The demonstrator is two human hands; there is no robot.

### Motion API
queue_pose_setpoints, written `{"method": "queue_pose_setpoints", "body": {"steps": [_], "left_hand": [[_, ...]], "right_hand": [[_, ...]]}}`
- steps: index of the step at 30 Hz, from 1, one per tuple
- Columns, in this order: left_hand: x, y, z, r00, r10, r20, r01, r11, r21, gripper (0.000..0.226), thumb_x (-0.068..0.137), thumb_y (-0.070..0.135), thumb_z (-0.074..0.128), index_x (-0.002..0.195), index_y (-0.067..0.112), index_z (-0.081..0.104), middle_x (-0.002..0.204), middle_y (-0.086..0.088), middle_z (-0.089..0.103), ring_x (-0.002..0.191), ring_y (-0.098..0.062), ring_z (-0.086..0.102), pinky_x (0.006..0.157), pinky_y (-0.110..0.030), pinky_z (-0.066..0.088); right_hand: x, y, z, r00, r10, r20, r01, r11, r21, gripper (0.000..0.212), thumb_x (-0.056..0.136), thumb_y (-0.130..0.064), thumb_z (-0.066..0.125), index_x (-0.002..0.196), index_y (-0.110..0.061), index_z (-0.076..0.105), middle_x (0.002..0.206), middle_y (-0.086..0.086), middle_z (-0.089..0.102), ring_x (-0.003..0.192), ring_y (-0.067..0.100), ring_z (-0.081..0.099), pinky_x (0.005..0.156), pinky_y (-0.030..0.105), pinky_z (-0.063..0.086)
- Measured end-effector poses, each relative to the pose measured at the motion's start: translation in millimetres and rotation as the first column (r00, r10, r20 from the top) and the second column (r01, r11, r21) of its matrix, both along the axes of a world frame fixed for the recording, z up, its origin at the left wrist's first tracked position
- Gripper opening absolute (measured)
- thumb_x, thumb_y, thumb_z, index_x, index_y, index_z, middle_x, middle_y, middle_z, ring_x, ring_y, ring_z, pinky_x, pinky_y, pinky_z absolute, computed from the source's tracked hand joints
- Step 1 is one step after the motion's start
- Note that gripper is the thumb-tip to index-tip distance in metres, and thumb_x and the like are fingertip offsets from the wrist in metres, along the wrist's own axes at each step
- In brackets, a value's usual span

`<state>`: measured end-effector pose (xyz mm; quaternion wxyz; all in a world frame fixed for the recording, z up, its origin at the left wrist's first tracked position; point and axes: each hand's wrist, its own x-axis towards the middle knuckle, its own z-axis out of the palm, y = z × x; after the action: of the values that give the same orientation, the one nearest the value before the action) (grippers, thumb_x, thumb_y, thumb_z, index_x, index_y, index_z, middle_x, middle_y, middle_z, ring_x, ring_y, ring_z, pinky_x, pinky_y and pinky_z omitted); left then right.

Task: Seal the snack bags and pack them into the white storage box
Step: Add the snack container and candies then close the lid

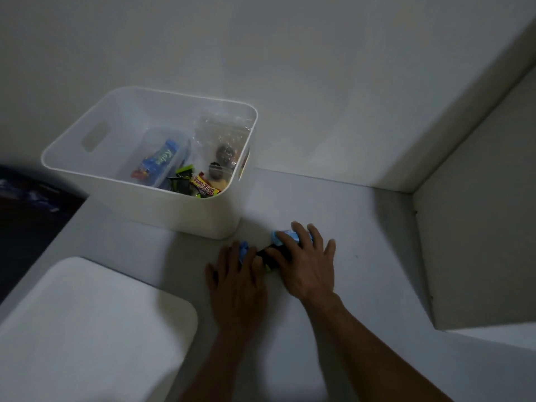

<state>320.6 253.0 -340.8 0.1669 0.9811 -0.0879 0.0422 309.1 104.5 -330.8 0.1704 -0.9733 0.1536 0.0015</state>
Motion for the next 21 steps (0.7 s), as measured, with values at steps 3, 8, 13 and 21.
{"method": "queue_pose_setpoints", "body": {"steps": [3, 8, 13, 21], "left_hand": [[-3, 4, -2, 1.000, 0.019, 0.013, -0.019, 1.000, 0.010, 0.050, 0.100, 0.046, 0.024, 0.133, 0.028, 0.056, 0.145, 0.001, 0.048, 0.140, -0.024, 0.036, 0.111, -0.053, 0.023], [-3, 4, -2, 0.995, 0.024, 0.098, -0.029, 0.998, 0.053, 0.034, 0.096, 0.042, 0.042, 0.116, 0.023, 0.060, 0.126, -0.006, 0.055, 0.118, -0.031, 0.048, 0.098, -0.049, 0.036], [-3, 2, 1, 0.989, 0.119, 0.091, -0.132, 0.978, 0.162, 0.035, 0.096, 0.049, 0.041, 0.098, 0.020, 0.060, 0.110, -0.007, 0.055, 0.102, -0.033, 0.048, 0.080, -0.045, 0.038], [-3, 2, 3, 0.992, 0.055, 0.113, -0.070, 0.989, 0.131, 0.043, 0.096, 0.052, 0.039, 0.083, 0.016, 0.057, 0.089, -0.008, 0.057, 0.086, -0.034, 0.052, 0.069, -0.044, 0.040]], "right_hand": [[-11, -1, 1, 0.999, -0.016, 0.035, 0.016, 1.000, 0.006, 0.067, 0.089, -0.079, 0.019, 0.144, -0.044, 0.035, 0.162, -0.005, 0.021, 0.150, 0.028, 0.011, 0.115, 0.067, 0.009], [-4, 0, -2, 0.997, 0.074, 0.004, -0.074, 0.997, -0.016, 0.063, 0.086, -0.080, 0.027, 0.141, -0.050, 0.037, 0.156, -0.008, 0.031, 0.148, 0.028, 0.014, 0.108, 0.073, -0.001], [-16, 4, -8, 0.965, -0.037, 0.260, 0.061, 0.994, -0.086, 0.036, 0.087, -0.064, 0.050, 0.102, -0.034, 0.064, 0.109, -0.005, 0.058, 0.103, 0.024, 0.051, 0.093, 0.047, 0.036], [-22, 14, -14, 0.920, -0.082, 0.384, 0.112, 0.992, -0.057, 0.029, 0.086, -0.051, 0.061, 0.094, -0.023, 0.064, 0.082, -0.004, 0.064, 0.074, 0.021, 0.061, 0.052, 0.031, 0.046]]}}
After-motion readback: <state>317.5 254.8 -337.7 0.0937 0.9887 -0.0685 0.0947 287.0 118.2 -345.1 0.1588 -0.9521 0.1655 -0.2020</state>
